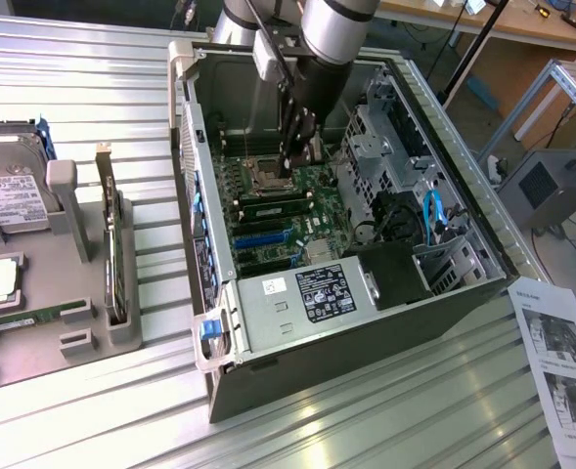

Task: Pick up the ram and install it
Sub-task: 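Press down the ram until it locks into place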

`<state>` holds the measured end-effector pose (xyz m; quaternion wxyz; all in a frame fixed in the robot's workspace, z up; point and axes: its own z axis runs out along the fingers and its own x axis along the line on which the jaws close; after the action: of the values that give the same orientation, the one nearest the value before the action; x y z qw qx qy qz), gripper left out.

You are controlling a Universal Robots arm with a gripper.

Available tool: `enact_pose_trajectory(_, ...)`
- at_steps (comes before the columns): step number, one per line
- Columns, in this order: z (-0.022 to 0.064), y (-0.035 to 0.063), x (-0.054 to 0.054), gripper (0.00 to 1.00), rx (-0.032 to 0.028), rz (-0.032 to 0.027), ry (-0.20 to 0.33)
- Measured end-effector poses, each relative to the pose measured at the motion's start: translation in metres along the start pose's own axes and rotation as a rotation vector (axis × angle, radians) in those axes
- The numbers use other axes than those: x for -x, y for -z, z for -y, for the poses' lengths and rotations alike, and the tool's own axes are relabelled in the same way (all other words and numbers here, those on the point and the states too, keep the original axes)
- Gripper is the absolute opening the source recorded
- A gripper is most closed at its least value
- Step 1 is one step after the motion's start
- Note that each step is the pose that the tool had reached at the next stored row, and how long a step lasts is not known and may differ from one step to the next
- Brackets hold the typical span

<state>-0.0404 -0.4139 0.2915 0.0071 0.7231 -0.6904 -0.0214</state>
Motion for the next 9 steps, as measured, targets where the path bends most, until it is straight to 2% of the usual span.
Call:
enact_pose_trajectory(1, -0.0002, 0.0048, 0.0001, 0.11, 0.0001, -0.0003, 0.000)
enact_pose_trajectory(9, -0.0002, 0.0049, 0.0001, 0.11, -0.0002, 0.0005, -0.016)
